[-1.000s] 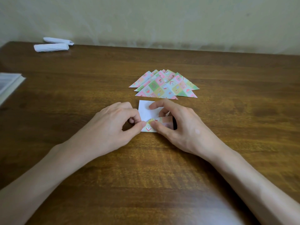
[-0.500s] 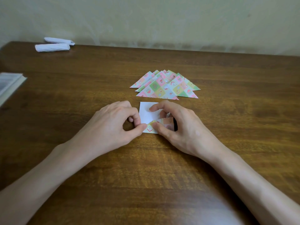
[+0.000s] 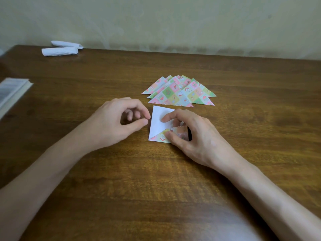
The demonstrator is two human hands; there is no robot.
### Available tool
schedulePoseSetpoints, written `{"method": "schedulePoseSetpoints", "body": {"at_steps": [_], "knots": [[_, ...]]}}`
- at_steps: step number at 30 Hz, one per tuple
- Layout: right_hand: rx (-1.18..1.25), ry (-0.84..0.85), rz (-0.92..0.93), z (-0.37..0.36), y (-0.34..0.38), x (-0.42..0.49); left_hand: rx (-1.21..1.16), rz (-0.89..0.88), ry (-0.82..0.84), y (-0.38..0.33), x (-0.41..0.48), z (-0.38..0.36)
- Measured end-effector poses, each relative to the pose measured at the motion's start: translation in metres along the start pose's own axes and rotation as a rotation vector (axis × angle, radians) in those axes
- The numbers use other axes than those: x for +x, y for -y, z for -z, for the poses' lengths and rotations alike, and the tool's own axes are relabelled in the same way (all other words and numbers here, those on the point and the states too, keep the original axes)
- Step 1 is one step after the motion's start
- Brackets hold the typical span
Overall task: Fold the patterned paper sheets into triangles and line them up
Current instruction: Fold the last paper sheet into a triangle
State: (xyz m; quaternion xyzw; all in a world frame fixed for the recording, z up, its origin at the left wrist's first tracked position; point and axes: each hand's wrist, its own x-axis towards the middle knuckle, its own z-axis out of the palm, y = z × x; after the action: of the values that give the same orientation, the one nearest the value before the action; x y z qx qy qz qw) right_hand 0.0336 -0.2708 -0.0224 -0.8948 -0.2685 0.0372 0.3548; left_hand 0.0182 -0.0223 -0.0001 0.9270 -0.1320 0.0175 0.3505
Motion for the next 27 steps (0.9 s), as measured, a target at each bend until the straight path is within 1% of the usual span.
{"method": "schedulePoseSetpoints", "body": {"at_steps": [4,9,13,20,27], "knots": [[-0.003,-0.002,0.003,0.0,0.0,0.0,-0.012,0.012,-0.01,-0.004,-0.002,-0.011],[-0.019,-0.001,-0.012,0.0,0.001,0.001,0.037,0.022,-0.031,-0.004,-0.003,-0.022],[-0.027,-0.036,-0.019,-0.004,0.003,-0.001,0.057,0.019,-0.024,-0.003,-0.002,-0.021],[-0.12,-0.065,-0.058,-0.01,0.006,-0.002,0.072,0.042,-0.01,-0.003,-0.003,-0.021],[-0.087,-0.025,-0.082,-0.005,0.01,0.0,0.071,0.071,0.003,-0.005,-0.003,-0.02]]}}
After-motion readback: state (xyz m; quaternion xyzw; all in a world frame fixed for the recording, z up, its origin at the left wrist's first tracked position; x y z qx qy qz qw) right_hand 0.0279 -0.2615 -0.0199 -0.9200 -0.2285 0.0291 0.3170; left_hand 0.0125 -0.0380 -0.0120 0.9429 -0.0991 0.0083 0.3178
